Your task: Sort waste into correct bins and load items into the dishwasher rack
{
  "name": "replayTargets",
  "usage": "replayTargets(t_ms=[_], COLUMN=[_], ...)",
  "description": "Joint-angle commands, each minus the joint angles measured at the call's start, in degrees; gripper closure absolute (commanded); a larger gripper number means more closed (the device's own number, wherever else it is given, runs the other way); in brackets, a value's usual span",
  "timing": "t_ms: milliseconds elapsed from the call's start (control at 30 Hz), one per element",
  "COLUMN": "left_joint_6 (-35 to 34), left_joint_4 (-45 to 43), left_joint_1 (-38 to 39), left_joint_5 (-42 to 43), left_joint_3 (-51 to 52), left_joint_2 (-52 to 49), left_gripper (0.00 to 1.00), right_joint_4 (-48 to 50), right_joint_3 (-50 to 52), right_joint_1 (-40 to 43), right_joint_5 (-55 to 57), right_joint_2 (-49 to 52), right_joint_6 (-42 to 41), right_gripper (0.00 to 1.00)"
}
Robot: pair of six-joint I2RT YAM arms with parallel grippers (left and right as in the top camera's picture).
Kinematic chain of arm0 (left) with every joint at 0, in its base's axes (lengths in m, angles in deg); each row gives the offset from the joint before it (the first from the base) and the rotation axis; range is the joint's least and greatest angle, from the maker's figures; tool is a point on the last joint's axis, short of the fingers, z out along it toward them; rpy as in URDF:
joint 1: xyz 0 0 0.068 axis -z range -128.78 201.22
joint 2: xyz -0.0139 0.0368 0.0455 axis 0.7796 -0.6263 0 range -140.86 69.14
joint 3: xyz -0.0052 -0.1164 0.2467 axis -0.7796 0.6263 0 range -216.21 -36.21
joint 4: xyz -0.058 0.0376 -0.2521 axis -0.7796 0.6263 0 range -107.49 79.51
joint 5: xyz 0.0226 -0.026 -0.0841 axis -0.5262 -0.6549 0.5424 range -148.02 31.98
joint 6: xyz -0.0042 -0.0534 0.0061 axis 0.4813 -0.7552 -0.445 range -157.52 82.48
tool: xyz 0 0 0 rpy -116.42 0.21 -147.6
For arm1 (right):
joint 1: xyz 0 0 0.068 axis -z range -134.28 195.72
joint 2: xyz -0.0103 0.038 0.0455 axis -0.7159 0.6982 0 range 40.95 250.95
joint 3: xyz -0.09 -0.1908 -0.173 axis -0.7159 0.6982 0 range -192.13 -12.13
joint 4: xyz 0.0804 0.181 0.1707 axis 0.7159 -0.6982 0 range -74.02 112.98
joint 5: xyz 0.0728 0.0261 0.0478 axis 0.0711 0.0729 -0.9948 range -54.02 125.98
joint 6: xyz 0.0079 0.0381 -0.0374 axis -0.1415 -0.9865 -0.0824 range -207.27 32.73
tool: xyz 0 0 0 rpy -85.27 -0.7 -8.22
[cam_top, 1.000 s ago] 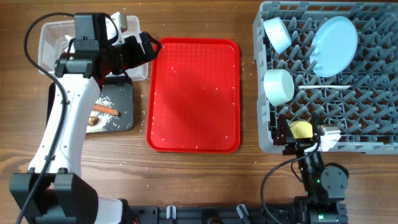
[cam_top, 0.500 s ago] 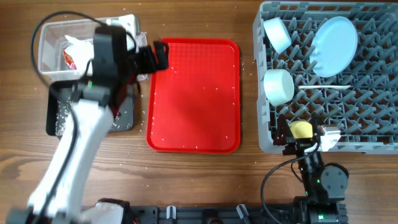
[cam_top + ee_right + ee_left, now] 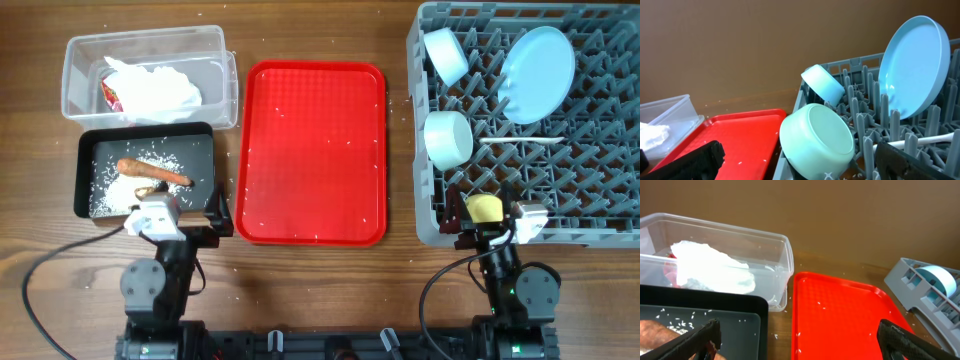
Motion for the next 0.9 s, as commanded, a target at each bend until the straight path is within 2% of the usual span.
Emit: replayTargets(t_ms=[0, 167, 433, 867], left_joint_6=[1.16, 1.14, 1.09, 0.92], left_joint_4=[-1.44, -2.34, 1.40, 1.22], left_joint_1=[-0.63, -1.73, -2.49, -2.49], left_joint_5=[-1.01, -1.18, -0.92, -0.76], left_joint_3=[4.50, 7.52, 7.67, 7.67], left_joint_2=[6.71, 11.43, 11.45, 11.45], left_gripper=[0.00, 0.00, 0.00, 0.00], right_joint_4=[0.17, 0.17, 0.17, 0.17], right_joint_3=[0.09, 0.09, 0.09, 0.09], right_joint_1=[-0.26, -0.26, -0.26, -0.26], right_joint_5=[0.81, 0.81, 0.79, 0.81], right_joint_2=[-0.46, -0.46, -0.46, -0.46], right_joint_6=[-0.61, -0.59, -0.63, -0.59], right_gripper=[0.01, 0.00, 0.00, 0.00])
